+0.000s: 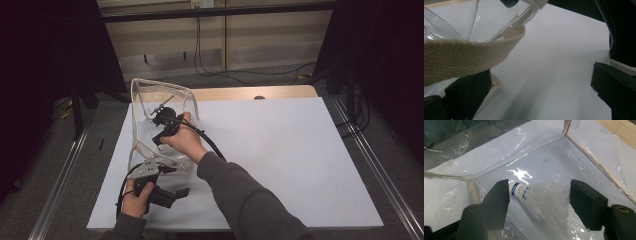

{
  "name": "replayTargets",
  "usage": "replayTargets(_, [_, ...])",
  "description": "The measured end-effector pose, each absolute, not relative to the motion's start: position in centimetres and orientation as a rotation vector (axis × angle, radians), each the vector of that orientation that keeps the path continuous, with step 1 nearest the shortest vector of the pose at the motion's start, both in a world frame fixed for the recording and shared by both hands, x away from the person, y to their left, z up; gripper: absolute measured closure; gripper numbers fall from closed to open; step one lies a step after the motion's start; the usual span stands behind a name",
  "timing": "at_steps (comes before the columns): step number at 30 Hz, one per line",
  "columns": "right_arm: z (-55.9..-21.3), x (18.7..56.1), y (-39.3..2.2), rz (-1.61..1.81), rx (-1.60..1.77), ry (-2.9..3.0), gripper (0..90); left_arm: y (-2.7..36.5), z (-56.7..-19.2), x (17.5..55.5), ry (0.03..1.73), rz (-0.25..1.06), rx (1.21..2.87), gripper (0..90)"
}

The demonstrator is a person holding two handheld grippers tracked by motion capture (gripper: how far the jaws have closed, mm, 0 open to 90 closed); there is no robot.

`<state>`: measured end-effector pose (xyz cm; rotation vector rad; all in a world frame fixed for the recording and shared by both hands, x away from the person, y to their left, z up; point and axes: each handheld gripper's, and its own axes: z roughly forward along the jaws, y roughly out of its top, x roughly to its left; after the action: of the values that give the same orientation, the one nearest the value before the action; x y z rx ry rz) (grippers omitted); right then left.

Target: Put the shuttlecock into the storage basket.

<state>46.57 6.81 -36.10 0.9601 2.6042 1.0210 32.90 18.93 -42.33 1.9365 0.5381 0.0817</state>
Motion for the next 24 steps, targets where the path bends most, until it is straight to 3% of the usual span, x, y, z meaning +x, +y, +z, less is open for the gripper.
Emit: replayTargets(24, [-35.5, 46.72, 6.28, 1.032, 1.006, 2.585, 26.4, 18.94, -42.29, 32.88, 0.537, 0.081, 1.934, 3.3])
